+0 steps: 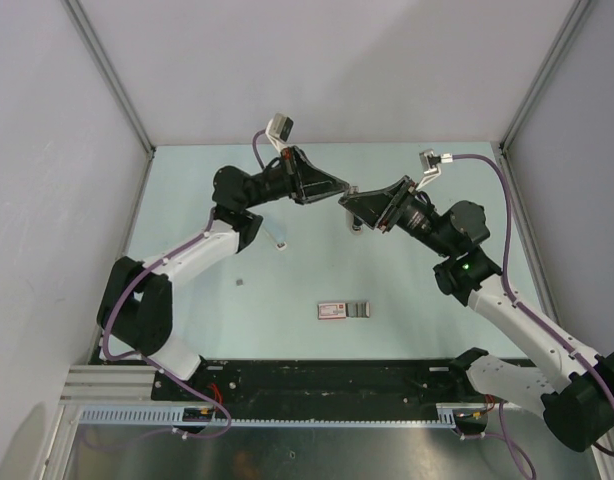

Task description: Unload the staples from the stapler

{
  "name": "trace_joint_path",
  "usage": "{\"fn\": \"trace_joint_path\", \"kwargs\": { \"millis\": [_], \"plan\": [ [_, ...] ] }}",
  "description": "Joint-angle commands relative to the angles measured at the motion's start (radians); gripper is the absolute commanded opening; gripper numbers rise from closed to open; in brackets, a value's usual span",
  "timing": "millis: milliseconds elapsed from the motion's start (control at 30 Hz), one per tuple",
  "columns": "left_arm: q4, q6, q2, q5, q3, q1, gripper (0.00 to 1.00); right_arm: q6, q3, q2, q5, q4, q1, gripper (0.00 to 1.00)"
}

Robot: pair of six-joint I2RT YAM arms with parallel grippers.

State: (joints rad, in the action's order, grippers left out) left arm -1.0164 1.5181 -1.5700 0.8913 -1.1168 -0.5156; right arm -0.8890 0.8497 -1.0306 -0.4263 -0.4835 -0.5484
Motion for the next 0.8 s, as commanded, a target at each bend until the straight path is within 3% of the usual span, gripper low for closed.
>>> {"fn": "trace_joint_path", "kwargs": {
  "millis": [0,667,700,767],
  "plan": [
    [-0.044,-0.019,0.048,-0.018,0.014,-0.012,0.00,0.009,0.051,-0.005,0.008,-0.036,-0.001,0.47],
    [-0.044,-0.057,0.059,-0.009,0.029,-0.015,0.00,0.005,0.049,0.003,0.007,-0.021,0.007,0.25],
    [-0.042,-0.066,0.060,-0.004,0.028,-0.015,0.01,0.006,0.049,0.007,0.006,-0.015,0.009,0.25],
    [-0.034,-0.087,0.062,0.011,0.023,-0.012,0.12,0.012,0.050,0.016,0.004,0.011,0.014,0.24]
  ]
}}
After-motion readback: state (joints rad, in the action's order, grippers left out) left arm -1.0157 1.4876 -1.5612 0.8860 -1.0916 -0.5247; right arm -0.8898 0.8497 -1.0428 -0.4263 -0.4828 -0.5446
